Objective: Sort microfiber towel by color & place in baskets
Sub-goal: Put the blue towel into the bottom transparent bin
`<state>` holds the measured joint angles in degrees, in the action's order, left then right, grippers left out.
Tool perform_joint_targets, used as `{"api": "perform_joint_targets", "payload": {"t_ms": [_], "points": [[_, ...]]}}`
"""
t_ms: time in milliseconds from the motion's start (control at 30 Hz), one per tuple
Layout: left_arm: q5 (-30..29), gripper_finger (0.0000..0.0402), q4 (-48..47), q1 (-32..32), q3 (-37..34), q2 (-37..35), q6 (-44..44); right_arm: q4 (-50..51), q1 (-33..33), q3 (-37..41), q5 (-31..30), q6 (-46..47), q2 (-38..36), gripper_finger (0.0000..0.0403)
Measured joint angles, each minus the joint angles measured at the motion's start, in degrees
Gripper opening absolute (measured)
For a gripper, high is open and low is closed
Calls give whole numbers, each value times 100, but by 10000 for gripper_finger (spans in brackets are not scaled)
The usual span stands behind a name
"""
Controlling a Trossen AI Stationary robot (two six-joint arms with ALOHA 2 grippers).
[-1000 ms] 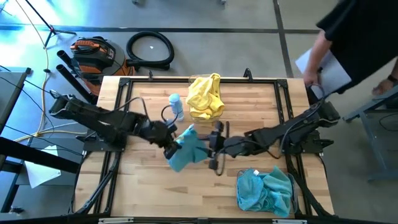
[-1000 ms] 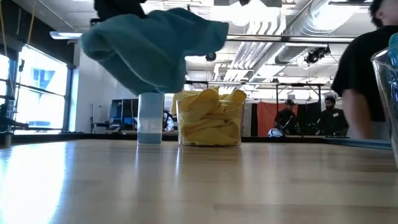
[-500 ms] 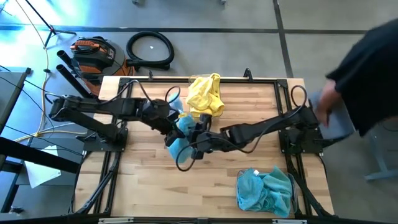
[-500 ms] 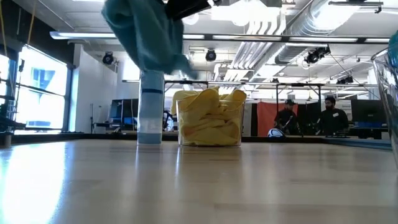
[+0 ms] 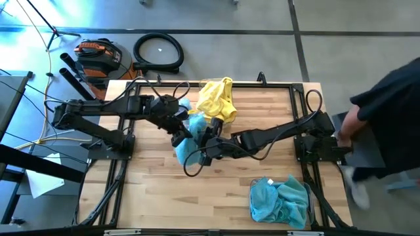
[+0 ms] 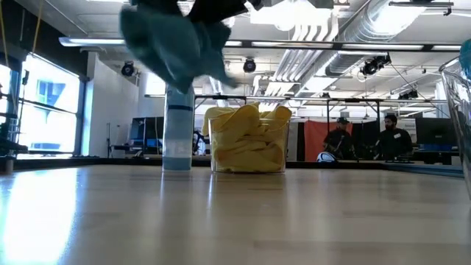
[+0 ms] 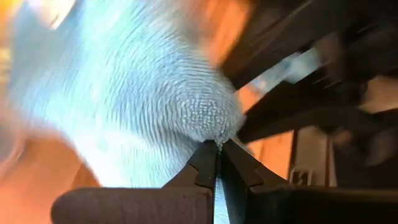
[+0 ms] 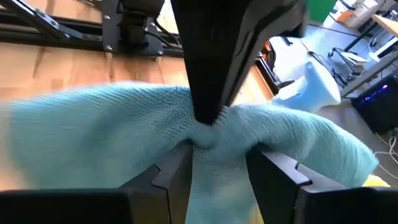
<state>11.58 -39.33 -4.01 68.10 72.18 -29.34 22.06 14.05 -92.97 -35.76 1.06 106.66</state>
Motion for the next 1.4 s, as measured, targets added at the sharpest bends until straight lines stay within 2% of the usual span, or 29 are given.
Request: {"api": "perform_joint_targets", "payload": {"t_ms": [200, 300, 400, 500, 833, 1000, 1267, 1400], "points": [[105, 0, -1133, -108, -2, 2, 72, -28, 76, 0, 57, -378, -10, 146], [190, 0, -1322, -115, -4, 2, 70, -45, 85, 0, 132, -689, -12, 146], [494, 0, -1316, -102, -4, 2, 70, -261, 71, 0, 293, -1082, -14, 146], [710, 0, -1321, -37, -4, 2, 89, -443, -35, 0, 810, -1275, -14, 146], [681, 0, -1086, 232, -9, 2, 95, -467, -313, 0, 1719, -1269, 16, 146], [675, 0, -523, 298, -9, 2, 96, -454, -337, 2, 1902, -1257, 71, 146], [667, 0, -389, 300, -13, 7, 97, -400, -341, 2, 1865, -1252, 67, 144], [660, 0, -370, 300, -13, 7, 109, -389, -340, 2, 1865, -1252, 67, 108]]}}
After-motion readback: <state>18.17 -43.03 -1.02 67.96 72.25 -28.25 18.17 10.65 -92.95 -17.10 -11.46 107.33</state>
